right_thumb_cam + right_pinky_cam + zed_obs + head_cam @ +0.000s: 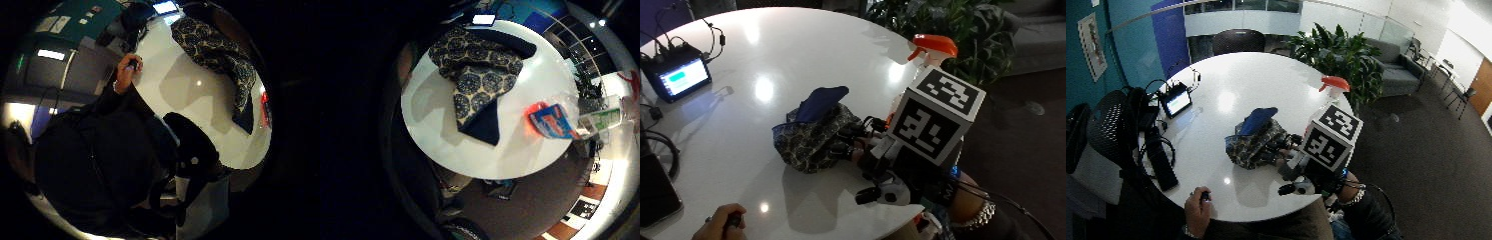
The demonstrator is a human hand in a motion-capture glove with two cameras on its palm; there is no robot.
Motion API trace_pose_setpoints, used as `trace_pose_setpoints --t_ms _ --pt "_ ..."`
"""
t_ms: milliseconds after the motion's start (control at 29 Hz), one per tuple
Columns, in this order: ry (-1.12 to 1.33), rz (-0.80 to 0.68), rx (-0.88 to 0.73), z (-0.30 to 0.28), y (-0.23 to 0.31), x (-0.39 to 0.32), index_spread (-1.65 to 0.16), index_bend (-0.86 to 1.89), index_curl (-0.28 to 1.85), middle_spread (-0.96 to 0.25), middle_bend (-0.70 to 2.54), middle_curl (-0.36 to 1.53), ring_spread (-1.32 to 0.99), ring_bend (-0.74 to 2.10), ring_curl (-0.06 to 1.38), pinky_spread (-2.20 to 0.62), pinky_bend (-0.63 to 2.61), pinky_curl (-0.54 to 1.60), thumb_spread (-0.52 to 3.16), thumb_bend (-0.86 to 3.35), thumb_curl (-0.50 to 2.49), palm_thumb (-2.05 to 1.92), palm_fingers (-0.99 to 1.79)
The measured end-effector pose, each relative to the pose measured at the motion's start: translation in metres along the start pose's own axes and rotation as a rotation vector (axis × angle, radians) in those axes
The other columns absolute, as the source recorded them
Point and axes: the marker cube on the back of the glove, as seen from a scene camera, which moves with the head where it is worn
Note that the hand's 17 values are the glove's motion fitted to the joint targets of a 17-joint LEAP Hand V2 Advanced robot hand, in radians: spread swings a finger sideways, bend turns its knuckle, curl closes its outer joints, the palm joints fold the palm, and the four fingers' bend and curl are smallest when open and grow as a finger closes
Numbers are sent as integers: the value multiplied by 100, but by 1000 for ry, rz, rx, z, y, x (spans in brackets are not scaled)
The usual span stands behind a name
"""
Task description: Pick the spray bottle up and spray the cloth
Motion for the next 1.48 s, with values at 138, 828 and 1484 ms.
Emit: trace_pose_setpoints --t_ms 138,828,1484 --pt "7 15 3 0 1 1 -32 25 13 -11 25 11 -12 31 11 12 22 10 61 20 8 36 44" --pt "19 77 2 5 4 9 -46 19 27 -13 20 23 -15 31 21 19 17 20 109 14 16 46 49" --pt "56 306 166 -16 4 47 -44 17 31 -10 19 29 -13 36 27 21 18 24 118 5 21 52 58"
